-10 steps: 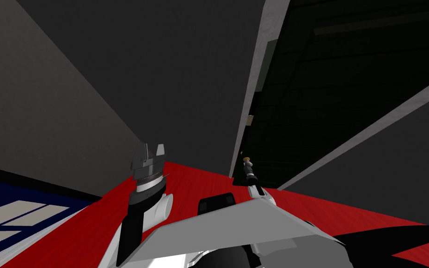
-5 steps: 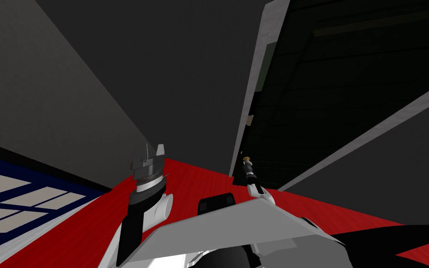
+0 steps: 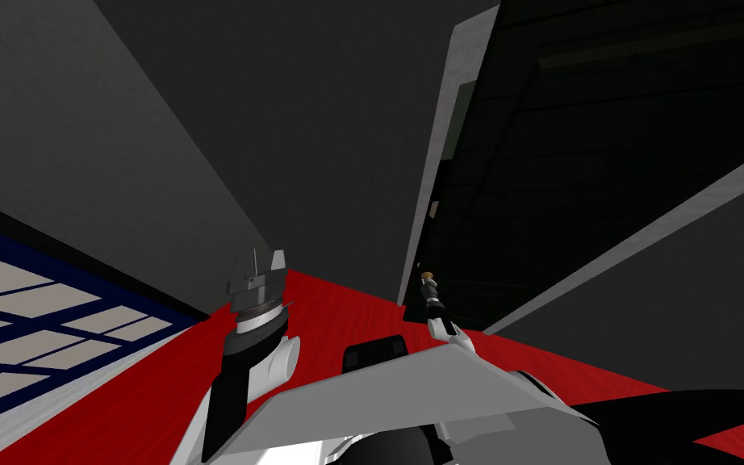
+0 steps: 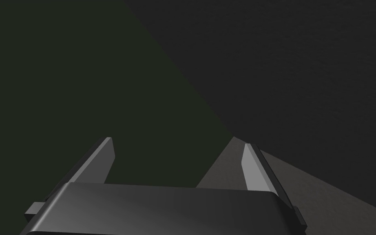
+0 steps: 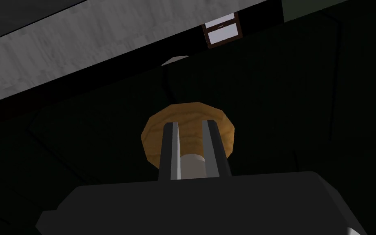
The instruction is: Pull the door open
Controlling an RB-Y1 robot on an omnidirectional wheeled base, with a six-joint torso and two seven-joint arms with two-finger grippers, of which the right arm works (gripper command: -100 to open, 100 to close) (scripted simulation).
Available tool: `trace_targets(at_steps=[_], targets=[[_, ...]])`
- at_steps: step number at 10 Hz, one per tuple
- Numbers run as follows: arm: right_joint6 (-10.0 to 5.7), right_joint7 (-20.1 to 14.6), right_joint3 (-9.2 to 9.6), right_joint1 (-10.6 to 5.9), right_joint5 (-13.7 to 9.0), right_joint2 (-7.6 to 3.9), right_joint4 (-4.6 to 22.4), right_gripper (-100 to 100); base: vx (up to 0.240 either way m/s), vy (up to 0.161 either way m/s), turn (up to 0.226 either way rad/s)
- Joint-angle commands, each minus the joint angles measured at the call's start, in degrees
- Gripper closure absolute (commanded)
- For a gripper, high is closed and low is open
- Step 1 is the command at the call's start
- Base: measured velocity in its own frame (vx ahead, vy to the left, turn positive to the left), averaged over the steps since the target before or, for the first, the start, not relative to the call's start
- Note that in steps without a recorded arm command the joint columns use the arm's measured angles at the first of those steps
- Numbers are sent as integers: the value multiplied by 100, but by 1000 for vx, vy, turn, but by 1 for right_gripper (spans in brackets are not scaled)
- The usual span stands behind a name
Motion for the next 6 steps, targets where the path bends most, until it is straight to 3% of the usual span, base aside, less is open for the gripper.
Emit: trace_targets(at_steps=[1,2,6], targets=[[98,-197,10,99,-78,-2,-50,100,-71,-34,46],[19,-322,52,49,-127,19,-153,-100,-67,-3,69],[0,-894,149,50,-359,53,-200,-100,-85,-30,47]])
